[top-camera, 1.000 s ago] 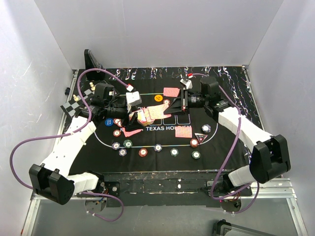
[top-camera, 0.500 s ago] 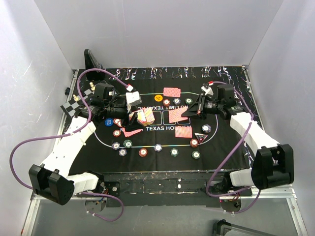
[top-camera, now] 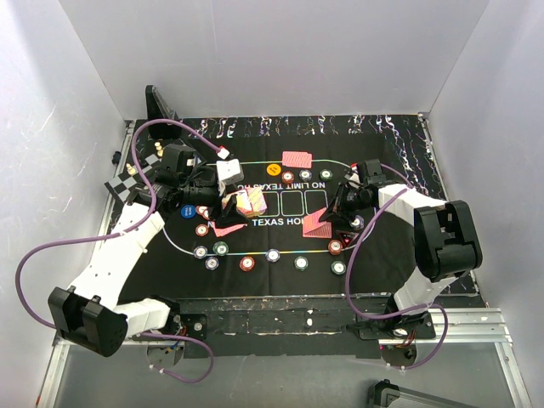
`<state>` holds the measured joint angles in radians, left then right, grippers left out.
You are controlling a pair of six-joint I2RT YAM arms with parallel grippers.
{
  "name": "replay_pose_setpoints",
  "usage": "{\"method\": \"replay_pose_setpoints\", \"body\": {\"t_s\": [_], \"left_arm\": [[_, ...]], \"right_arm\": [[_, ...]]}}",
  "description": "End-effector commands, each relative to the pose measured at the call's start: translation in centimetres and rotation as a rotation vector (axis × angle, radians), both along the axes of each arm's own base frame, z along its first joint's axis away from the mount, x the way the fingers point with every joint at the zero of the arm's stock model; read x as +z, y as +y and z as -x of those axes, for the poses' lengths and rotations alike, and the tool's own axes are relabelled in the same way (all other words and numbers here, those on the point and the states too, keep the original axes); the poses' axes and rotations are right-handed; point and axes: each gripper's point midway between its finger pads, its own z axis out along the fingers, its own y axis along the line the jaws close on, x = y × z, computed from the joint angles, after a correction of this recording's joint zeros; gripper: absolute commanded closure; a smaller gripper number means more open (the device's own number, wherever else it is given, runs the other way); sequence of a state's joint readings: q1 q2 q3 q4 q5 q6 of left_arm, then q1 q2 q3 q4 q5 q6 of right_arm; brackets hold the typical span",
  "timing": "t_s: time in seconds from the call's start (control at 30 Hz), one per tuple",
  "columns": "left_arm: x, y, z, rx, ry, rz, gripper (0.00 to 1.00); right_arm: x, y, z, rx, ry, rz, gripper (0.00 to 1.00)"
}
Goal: Distribute texas hold em gaming equipment
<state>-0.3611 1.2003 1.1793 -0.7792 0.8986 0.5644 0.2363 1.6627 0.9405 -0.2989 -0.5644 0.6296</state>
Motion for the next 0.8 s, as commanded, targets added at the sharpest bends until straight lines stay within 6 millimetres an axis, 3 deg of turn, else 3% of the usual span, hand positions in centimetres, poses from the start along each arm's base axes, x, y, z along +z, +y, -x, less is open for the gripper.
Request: {"method": "replay_pose_setpoints", "body": {"t_s": [0.0, 0.17, 0.3, 0.57, 0.67, 0.77], "left_arm": [[2.8, -0.1, 0.3, -0.02, -0.079, 0.045, 1.0], [2.6, -0.1, 0.4, -0.027, -0.072, 0.043, 1.0], [2.6, -0.2, 0.4, -0.034, -0.068, 0.048, 1.0], [2.6, -0.4, 0.3, -0.038, -0.059, 0.052, 1.0], [2.6, -0.4, 0.3, -0.037, -0.058, 0.053, 1.0], [2.6, -0.4, 0.3, -0.034, -0.058, 0.054, 1.0]], "right_arm": [[0.1, -0.8, -1.0, 0.002, -0.049, 0.066, 0.99], [-0.7, -2.0, 0.0, -0.01, -0.01, 0.141, 0.98], [-0.6, -3.0, 0.5, -0.028, 0.002, 0.206, 0.71], [2.9, -4.4, -0.3, -0.068, -0.079, 0.312, 0.46], [4.6, -3.5, -1.4, -0.061, -0.136, 0.321, 0.45], [5.4, -1.3, -2.7, -0.019, -0.186, 0.292, 0.44]]}}
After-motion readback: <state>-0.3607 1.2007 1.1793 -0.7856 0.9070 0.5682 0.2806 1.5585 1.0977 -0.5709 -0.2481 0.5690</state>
